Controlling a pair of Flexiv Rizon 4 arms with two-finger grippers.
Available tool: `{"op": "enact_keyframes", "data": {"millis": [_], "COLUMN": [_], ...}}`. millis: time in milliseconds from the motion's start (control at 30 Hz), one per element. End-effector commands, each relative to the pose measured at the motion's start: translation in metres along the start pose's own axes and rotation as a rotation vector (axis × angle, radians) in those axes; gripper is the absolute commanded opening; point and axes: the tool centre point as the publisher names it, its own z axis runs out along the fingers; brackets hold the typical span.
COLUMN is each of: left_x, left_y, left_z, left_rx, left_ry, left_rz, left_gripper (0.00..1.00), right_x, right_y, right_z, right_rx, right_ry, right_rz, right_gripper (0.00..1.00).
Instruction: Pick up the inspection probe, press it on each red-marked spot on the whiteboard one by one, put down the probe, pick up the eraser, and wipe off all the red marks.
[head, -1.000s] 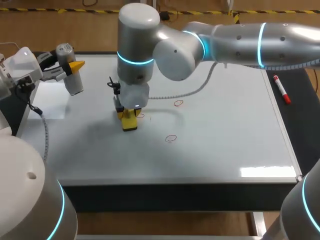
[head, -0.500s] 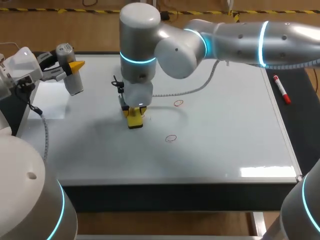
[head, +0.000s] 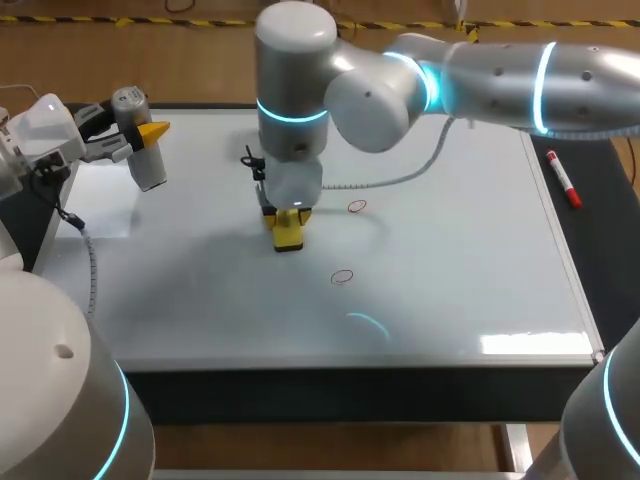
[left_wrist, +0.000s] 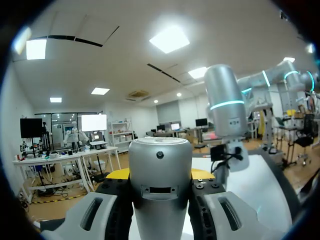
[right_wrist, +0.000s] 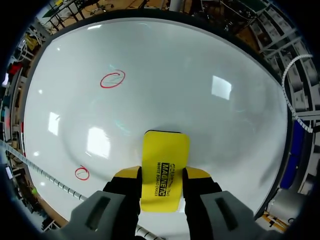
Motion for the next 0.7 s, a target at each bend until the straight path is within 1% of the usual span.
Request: {"op": "enact_keyframes", "data": {"millis": [33,467,500,567,633,700], "left_x": [0.0,0.0,0.0,0.0,0.0,0.0], "left_y": [0.0,0.0,0.0,0.0,0.0,0.0], "left_z": [0.001,0.001,0.001,0.001,0.001,0.001], "left_rx": [0.002,0.002,0.002,0.002,0.002,0.002], "left_ry": [-0.003,-0.003,-0.003,-0.003,-0.003,-0.003], "left_rz": [0.001,0.001,0.001,0.001,0.001,0.001], "left_gripper": [0.0,0.0,0.0,0.0,0.0,0.0], "right_x": [0.011,0.02,0.022,0.025,0.028,0.032], "right_y": [0.001,-0.002,-0.003,-0.005,-0.009,-0.013], "right_z": [-0.002,-0.007,-0.01,-0.016,-0.03,-0.043], "right_rx": [0.005,-0.007,-0.016,-0.016,-0.022,-0.008], "right_ry": [0.0,0.014,-0.004,-0.007,-0.017,-0.021], "right_rz": [0.002,0.014,0.017,0.017,0.005,-0.008], "right_gripper": [0.0,0.0,0.0,0.0,0.0,0.0]}}
